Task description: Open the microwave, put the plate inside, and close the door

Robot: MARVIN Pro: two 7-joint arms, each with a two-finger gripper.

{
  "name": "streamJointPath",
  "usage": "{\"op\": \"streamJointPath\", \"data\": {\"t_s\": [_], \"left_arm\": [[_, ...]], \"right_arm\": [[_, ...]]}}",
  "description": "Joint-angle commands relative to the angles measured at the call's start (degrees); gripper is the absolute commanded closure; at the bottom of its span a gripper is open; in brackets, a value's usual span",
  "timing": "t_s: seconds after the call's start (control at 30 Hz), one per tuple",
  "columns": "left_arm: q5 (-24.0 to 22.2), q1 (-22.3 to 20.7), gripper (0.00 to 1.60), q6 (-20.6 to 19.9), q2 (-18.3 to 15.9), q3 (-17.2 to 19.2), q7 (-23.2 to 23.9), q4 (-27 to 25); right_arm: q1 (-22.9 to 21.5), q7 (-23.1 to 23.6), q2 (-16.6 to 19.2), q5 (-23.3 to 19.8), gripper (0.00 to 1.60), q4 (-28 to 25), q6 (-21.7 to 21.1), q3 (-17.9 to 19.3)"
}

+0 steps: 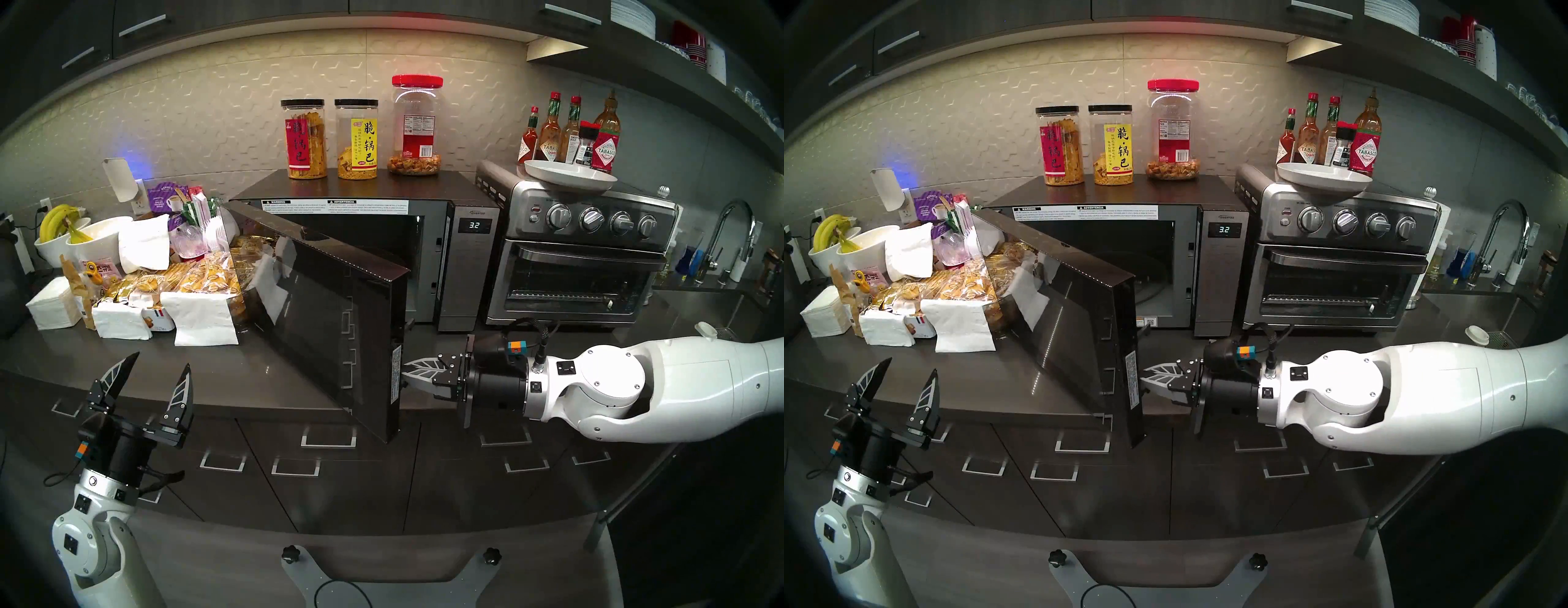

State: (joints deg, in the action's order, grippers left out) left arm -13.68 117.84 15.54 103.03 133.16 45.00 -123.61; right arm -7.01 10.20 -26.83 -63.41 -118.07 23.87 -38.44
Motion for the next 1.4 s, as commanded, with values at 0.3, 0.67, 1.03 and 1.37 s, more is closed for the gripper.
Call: {"op": "streamJointPath", "data": {"t_s": [0.3, 0.67, 1.03, 1.37], "left_arm": [[-0.11, 0.02, 0.0, 0.05, 0.06, 0.0, 0.02, -0.94], [-0.12, 0.0, 0.0, 0.08, 0.04, 0.0, 0.03, -0.9], [-0.11, 0.02, 0.0, 0.06, 0.05, 0.0, 0.03, -0.93], [-0.11, 0.03, 0.0, 0.04, 0.06, 0.0, 0.02, -0.95]], "right_arm": [[-0.55, -2.7, -2.01, 3.03, 1.6, -5.75, -1.85, 0.77], [1.4, -6.13, -6.73, 5.98, 1.6, -9.63, -3.64, 0.67], [3.6, -10.1, -10.07, 8.56, 1.6, -12.55, -5.3, 0.99], [4.06, -9.65, -10.37, 8.91, 1.6, -13.47, -5.13, 1.3]]}}
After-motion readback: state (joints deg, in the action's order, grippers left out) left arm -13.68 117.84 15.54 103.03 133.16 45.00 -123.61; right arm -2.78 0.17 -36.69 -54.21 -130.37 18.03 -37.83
